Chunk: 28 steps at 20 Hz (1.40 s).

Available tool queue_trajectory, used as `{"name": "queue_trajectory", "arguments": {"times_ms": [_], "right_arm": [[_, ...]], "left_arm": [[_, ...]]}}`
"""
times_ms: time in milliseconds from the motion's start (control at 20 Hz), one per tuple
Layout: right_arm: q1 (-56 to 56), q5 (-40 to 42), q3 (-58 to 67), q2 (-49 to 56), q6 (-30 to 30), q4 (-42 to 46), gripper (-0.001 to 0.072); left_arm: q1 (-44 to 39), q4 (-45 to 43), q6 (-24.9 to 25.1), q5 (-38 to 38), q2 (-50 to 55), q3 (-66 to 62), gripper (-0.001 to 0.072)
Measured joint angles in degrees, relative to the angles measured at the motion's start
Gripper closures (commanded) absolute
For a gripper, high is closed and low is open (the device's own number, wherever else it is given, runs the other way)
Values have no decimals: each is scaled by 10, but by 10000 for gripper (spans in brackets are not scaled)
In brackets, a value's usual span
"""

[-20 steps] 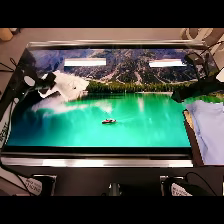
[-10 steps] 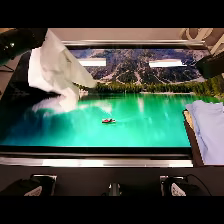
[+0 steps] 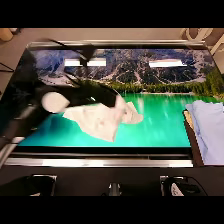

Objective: Fold the shirts.

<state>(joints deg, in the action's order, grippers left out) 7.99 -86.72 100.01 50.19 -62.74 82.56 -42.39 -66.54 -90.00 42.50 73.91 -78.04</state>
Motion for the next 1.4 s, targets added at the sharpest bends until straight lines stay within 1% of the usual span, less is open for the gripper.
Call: {"name": "queue_trajectory", "arguments": {"times_ms": [100,150,200,250,350,450,600,750,900,1050,1100,1150,1200,1250,1300,1350,1400], "right_arm": [[0,-29,0,16,-3,4,97],[0,-40,0,28,-3,5,96],[0,-53,-2,43,-3,5,95],[0,-63,-7,60,-3,1,75],[0,-78,-34,98,5,-33,18],[0,-75,-83,132,20,-80,17],[0,-43,-181,175,46,-155,18],[-8,1,-285,202,98,-238,15],[-41,58,-372,218,147,-286,-5],[-88,99,-420,238,177,-310,-6],[-102,116,-429,246,184,-314,-6],[-116,125,-435,254,188,-318,-6],[-128,132,-439,261,192,-324,-6],[-141,140,-443,269,194,-329,-5],[-153,144,-445,277,196,-331,6],[-163,153,-447,284,197,-333,54],[-173,160,-448,291,198,-333,266]], "left_arm": [[-38,22,0,11,44,5,-13],[-43,18,0,26,58,4,-13],[-38,-2,0,51,68,-2,-13],[-22,-28,-3,83,73,-9,-13],[33,-84,-9,150,76,-17,-13],[117,-117,-13,223,74,-11,-13],[223,-100,-13,286,59,54,-13],[276,-47,-7,285,39,166,-13],[281,17,2,229,31,253,-13],[262,56,0,159,35,295,-9],[255,63,-4,139,39,302,124],[248,72,-10,119,42,307,234],[243,76,-15,102,46,310,364],[238,78,-20,85,49,313,562],[235,78,-26,70,52,316,685],[233,81,-28,61,53,317,685],[231,82,-31,52,53,317,686]]}}
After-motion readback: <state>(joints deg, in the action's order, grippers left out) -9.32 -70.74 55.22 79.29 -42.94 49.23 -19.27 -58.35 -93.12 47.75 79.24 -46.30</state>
